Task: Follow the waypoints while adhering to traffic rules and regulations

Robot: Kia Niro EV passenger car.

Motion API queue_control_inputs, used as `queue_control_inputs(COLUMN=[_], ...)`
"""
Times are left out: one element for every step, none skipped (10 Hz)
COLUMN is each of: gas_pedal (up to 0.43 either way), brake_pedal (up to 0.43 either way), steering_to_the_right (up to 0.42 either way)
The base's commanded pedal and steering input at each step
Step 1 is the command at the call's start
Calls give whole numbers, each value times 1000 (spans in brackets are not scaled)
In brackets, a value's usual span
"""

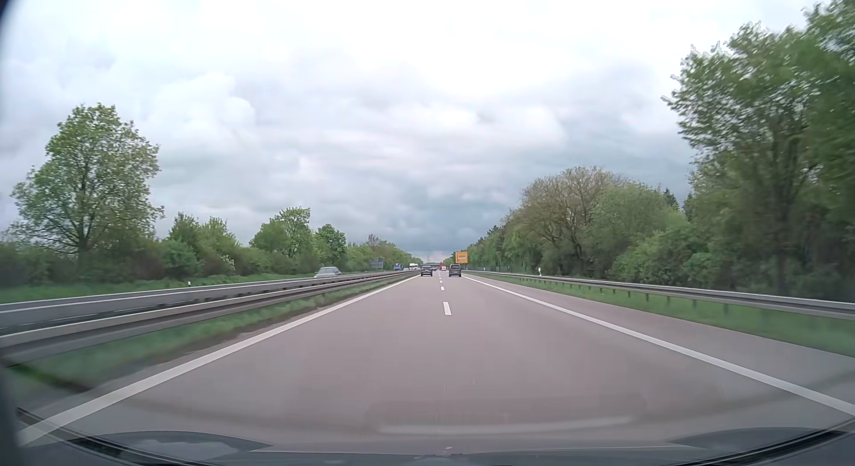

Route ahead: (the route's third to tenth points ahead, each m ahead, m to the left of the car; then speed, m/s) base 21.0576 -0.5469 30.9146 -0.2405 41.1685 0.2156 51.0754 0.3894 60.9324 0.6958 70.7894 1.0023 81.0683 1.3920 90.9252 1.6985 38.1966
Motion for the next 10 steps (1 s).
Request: queue_control_inputs(gas_pedal=[429,398,350,331,319,299,268,248,220,189], brake_pedal=[12,12,12,12,12,12,12,12,12,12], steering_to_the_right=[-1,-3,-5,-5,-5,-5,-6,-6,-5,-5])
